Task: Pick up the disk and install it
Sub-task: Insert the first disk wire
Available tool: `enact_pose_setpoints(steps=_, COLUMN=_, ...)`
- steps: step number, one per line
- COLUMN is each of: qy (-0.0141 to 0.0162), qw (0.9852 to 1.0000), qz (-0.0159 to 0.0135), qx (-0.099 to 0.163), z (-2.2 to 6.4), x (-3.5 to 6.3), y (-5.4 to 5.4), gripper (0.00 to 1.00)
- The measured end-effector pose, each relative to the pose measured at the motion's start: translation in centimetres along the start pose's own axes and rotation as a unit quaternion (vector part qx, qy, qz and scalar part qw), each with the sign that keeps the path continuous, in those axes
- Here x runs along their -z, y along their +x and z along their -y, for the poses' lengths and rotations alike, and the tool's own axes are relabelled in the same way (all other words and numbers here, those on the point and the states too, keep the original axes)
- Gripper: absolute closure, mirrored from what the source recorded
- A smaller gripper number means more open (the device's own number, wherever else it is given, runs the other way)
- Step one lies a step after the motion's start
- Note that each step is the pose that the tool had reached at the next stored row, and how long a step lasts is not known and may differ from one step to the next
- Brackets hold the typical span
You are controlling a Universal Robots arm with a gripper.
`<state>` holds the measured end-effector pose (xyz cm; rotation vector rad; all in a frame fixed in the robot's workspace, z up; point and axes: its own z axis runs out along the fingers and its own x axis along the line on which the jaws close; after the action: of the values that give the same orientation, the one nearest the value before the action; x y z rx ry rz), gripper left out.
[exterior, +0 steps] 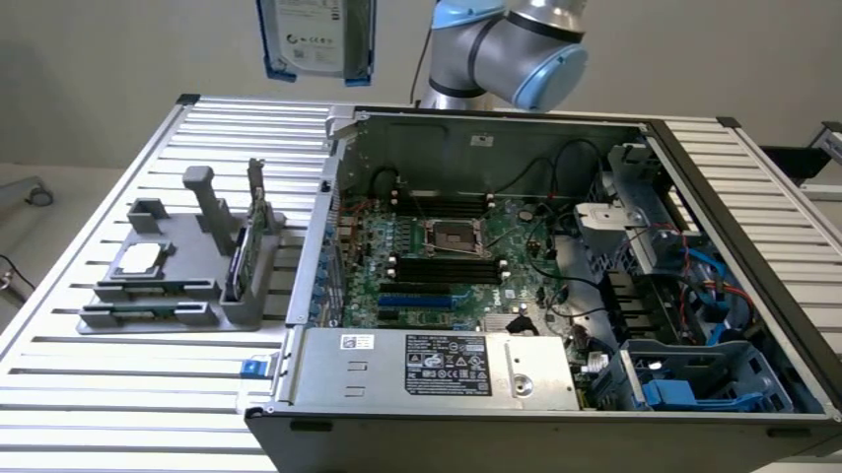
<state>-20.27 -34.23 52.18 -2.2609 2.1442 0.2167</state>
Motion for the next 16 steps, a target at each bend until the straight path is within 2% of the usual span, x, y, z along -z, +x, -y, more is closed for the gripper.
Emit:
enact_pose_setpoints(steps=5, qy=0.0041, qw=1.0000, qz=0.0089, qx=0.001, z=2.26, x=0.22, y=0.2, gripper=0.68)
enact_pose_setpoints(steps=9, qy=0.0138, qw=0.9998, qz=0.0151, qx=0.003, z=4.00, x=0.38, y=0.3, gripper=0.68)
enact_pose_setpoints(steps=11, qy=0.0172, qw=0.9997, qz=0.0185, qx=0.004, z=4.90, x=0.46, y=0.4, gripper=0.68)
enact_pose_setpoints(steps=14, qy=0.0232, qw=0.9995, qz=0.0209, qx=0.005, z=6.09, x=0.59, y=0.5, gripper=0.68)
enact_pose_setpoints(steps=16, qy=0.0252, qw=0.9994, qz=0.0238, qx=0.005, z=6.88, x=0.73, y=0.7, gripper=0.68)
